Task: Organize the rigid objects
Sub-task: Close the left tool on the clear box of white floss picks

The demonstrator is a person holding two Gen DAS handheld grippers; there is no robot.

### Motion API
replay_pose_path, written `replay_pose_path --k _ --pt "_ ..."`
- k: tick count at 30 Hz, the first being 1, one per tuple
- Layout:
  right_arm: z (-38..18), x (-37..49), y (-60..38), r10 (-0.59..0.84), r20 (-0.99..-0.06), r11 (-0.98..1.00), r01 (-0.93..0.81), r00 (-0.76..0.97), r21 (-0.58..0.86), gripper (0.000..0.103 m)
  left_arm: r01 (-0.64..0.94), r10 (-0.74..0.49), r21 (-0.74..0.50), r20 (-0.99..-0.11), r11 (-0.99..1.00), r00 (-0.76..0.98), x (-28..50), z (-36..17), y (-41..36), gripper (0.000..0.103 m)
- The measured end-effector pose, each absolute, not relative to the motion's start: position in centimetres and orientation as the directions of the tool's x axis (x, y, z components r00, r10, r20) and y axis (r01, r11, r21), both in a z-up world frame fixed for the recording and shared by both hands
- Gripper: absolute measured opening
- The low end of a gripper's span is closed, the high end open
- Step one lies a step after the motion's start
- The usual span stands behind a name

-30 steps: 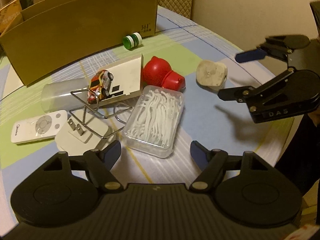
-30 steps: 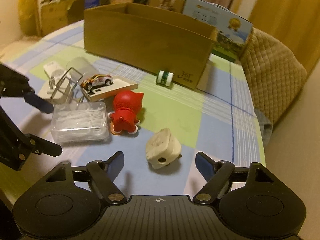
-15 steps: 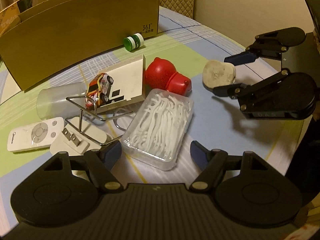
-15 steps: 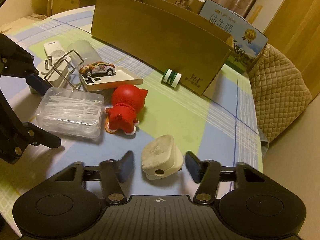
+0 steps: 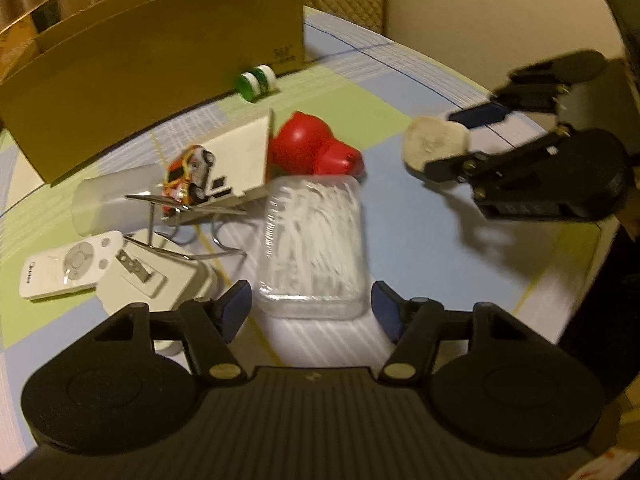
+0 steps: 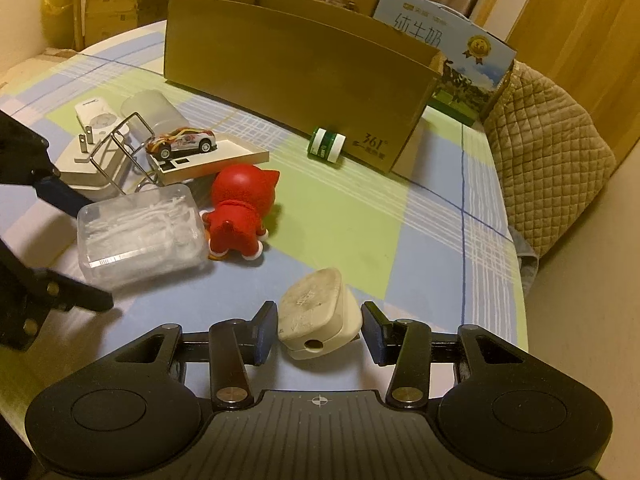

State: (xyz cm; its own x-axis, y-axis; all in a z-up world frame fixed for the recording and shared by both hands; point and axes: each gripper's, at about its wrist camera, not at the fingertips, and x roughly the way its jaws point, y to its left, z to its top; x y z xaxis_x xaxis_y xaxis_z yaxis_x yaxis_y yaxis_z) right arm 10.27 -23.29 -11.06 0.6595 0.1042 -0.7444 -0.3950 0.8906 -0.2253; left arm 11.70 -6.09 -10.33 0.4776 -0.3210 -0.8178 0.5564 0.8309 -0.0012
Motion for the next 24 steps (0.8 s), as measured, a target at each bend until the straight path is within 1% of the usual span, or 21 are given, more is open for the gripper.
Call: replay_pose_path --k 7,8,11,20,24 --pt "-11.1 10.2 -23.5 0.102 -0.743 0.899 -0.381 0.661 -0.216 0.043 0.559 -0.317 0.022 -0.804 0.829 0.503 13.0 -10.7 -7.3 0.060" --pt "-11.1 10.2 -23.4 0.101 -0.744 0.898 -0.382 0.661 -0.217 0.043 0.562 -0.316 0.024 -0.807 0.826 0.499 13.1 -10.9 -7.5 0.055" --pt "-11.1 10.3 -23.4 0.100 -0.743 0.895 -0.387 0.662 -0.224 0.043 0.561 -0.313 0.023 -0.810 0.828 0.495 13.1 -11.0 -7.6 0.053" --pt "-11.6 10.5 -22.9 0.085 -0.739 0.872 -0.409 0.668 -0.269 0.043 0.548 -0.305 0.025 -0.809 0.836 0.503 12.8 -11.0 -7.7 0.054" --pt "-11.6 10.6 -22.8 0.087 -0.739 0.872 -0.409 0.668 -0.268 0.043 0.548 -0.305 0.027 -0.807 0.836 0.506 12.8 -11.0 -7.8 0.055"
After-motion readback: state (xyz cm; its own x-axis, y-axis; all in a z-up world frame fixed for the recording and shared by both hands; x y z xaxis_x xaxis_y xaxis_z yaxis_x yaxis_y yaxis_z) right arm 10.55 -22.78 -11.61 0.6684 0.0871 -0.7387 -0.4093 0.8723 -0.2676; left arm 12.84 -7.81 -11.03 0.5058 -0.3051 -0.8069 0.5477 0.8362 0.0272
